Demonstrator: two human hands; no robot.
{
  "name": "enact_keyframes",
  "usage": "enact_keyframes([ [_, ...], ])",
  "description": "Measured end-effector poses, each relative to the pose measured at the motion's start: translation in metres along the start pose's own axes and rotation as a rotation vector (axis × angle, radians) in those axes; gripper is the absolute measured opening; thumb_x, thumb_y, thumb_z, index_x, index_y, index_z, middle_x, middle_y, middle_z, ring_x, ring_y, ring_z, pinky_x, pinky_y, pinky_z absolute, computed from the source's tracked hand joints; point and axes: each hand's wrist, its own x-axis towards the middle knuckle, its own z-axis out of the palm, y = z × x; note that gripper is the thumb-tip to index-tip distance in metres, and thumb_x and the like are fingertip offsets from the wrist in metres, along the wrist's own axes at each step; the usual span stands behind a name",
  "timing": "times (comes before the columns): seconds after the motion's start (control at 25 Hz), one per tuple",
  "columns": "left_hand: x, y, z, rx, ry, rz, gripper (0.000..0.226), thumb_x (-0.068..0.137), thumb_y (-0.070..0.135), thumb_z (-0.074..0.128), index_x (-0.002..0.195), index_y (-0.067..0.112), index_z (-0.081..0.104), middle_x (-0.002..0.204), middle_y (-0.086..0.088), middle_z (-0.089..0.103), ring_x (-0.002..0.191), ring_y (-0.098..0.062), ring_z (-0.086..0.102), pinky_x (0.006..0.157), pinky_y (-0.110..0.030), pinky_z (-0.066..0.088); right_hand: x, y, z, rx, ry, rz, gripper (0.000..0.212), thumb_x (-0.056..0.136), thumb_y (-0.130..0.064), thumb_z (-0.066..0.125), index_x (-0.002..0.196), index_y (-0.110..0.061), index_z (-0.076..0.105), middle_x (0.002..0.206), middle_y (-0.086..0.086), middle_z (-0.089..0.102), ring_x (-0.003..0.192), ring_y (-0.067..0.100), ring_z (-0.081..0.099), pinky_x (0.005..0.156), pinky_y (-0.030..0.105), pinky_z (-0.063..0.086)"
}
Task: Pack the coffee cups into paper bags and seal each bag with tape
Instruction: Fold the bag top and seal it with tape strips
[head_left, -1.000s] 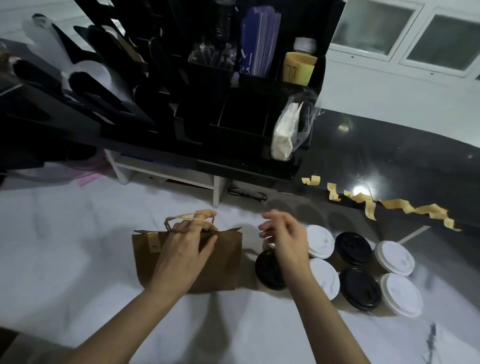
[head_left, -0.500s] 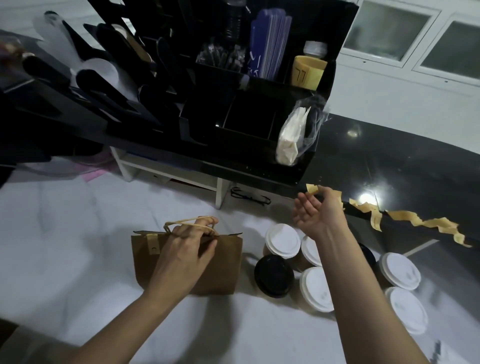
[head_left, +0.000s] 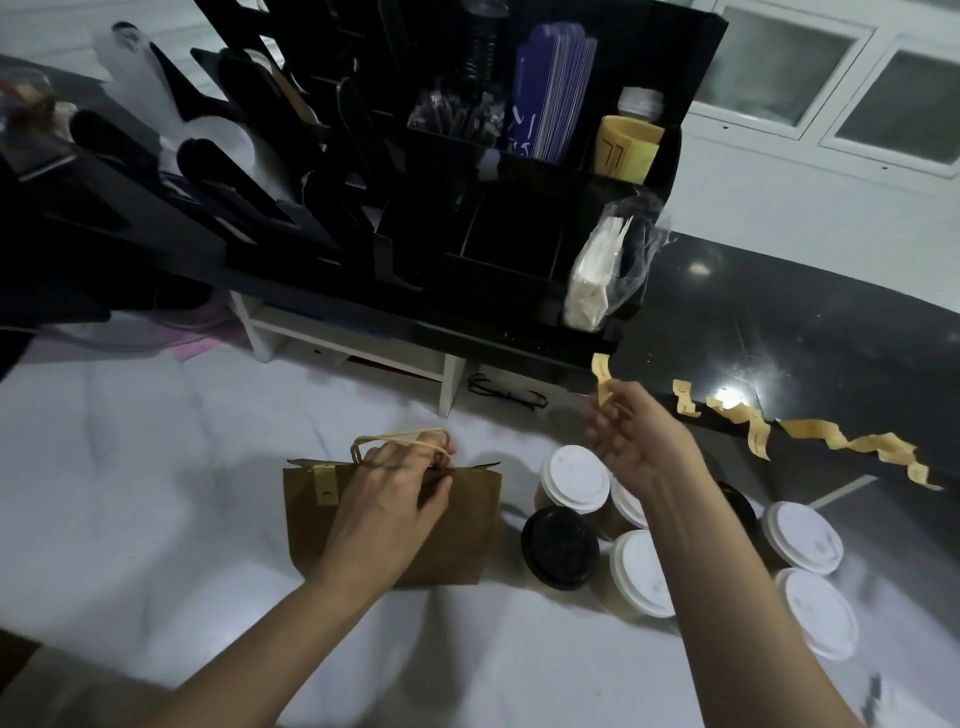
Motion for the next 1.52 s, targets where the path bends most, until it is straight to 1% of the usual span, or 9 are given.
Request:
enact_keyframes([
  [0.12, 0.001, 0.001, -0.001, 0.028, 0.001, 0.01, 0.017, 0.091, 0.025, 0.068, 0.107, 0.029, 0.068, 0.106, 0.011, 0.068, 0.103, -0.01, 0.058, 0.091, -0.028, 0.049, -0.018, 0.02, 0.001, -0.084, -0.038, -0.016, 0.013, 0.094, -0.017, 0.068, 0.083, -0.012, 0.065, 0.062, -0.001, 0.054, 0.068, 0.015, 0.06, 0.073, 0.033, 0.046],
  [0.2, 0.001, 0.001, -0.001, 0.056, -0.009, 0.021, 0.015, 0.092, 0.026, 0.067, 0.106, 0.028, 0.07, 0.106, 0.011, 0.07, 0.102, -0.009, 0.06, 0.092, -0.028, 0.051, -0.03, 0.032, -0.001, -0.125, -0.066, -0.033, 0.01, 0.093, -0.017, 0.07, 0.09, -0.008, 0.072, 0.064, 0.0, 0.064, 0.072, 0.016, 0.065, 0.073, 0.033, 0.049],
  [0.36, 0.002, 0.003, -0.003, 0.041, -0.029, 0.023, 0.015, 0.094, 0.026, 0.066, 0.108, 0.026, 0.07, 0.109, 0.008, 0.07, 0.105, -0.011, 0.06, 0.095, -0.031, 0.051, -0.052, 0.058, 0.002, -0.213, -0.104, -0.072, 0.015, 0.092, -0.018, 0.074, 0.098, -0.006, 0.079, 0.091, 0.012, 0.078, 0.077, 0.017, 0.067, 0.074, 0.035, 0.052],
  [0.52, 0.002, 0.003, -0.001, 0.063, -0.03, 0.024, 0.014, 0.094, 0.03, 0.065, 0.107, 0.026, 0.07, 0.106, 0.008, 0.07, 0.102, -0.011, 0.06, 0.091, -0.03, 0.051, -0.074, 0.087, 0.018, -0.289, -0.115, -0.134, 0.01, 0.09, -0.016, 0.075, 0.087, -0.009, 0.081, 0.083, 0.015, 0.077, 0.072, 0.018, 0.066, 0.067, 0.03, 0.05],
  [0.72, 0.0, 0.0, 0.0, 0.067, -0.03, 0.02, 0.019, 0.092, 0.03, 0.067, 0.11, 0.026, 0.072, 0.108, 0.008, 0.071, 0.102, -0.012, 0.061, 0.091, -0.032, 0.052, -0.088, 0.108, 0.038, -0.272, -0.085, -0.19, 0.008, 0.091, -0.015, 0.075, 0.089, -0.009, 0.081, 0.074, 0.004, 0.077, 0.062, 0.005, 0.065, 0.059, 0.017, 0.052],
  [0.88, -0.001, 0.002, -0.002, 0.058, -0.04, 0.044, 0.015, 0.092, 0.029, 0.066, 0.107, 0.027, 0.071, 0.105, 0.009, 0.07, 0.099, -0.01, 0.06, 0.088, -0.032, 0.052, -0.085, 0.115, 0.046, -0.218, -0.038, -0.188, 0.008, 0.09, -0.012, 0.075, 0.084, -0.01, 0.08, 0.07, 0.004, 0.076, 0.059, 0.008, 0.065, 0.058, 0.017, 0.052],
  [1.08, -0.002, 0.003, -0.009, 0.006, -0.112, 0.035, 0.004, 0.095, 0.035, 0.058, 0.098, 0.033, 0.058, 0.098, 0.009, 0.063, 0.095, -0.012, 0.05, 0.079, -0.033, 0.047, -0.083, 0.12, 0.048, -0.26, -0.017, -0.186, 0.009, 0.091, -0.015, 0.075, 0.082, -0.014, 0.079, 0.068, 0.001, 0.075, 0.054, 0.005, 0.063, 0.057, 0.016, 0.05],
  [1.24, 0.0, 0.005, -0.011, -0.025, -0.125, 0.03, 0.015, 0.097, 0.031, 0.061, 0.102, 0.037, 0.049, 0.094, 0.007, 0.059, 0.09, -0.01, 0.054, 0.072, -0.026, 0.05, -0.082, 0.122, 0.049, -0.291, 0.014, -0.174, 0.013, 0.089, -0.018, 0.077, 0.076, -0.022, 0.079, 0.065, -0.001, 0.073, 0.053, 0.007, 0.061, 0.061, 0.024, 0.051],
  [1.52, 0.007, 0.001, -0.012, 0.051, -0.175, 0.148, 0.019, 0.097, 0.022, 0.06, 0.112, 0.033, 0.064, 0.106, 0.012, 0.064, 0.099, -0.012, 0.052, 0.088, -0.034, 0.045, -0.08, 0.124, 0.052, -0.285, 0.039, -0.159, 0.013, 0.089, -0.018, 0.077, 0.077, -0.021, 0.079, 0.061, -0.003, 0.071, 0.05, 0.007, 0.059, 0.058, 0.022, 0.048],
])
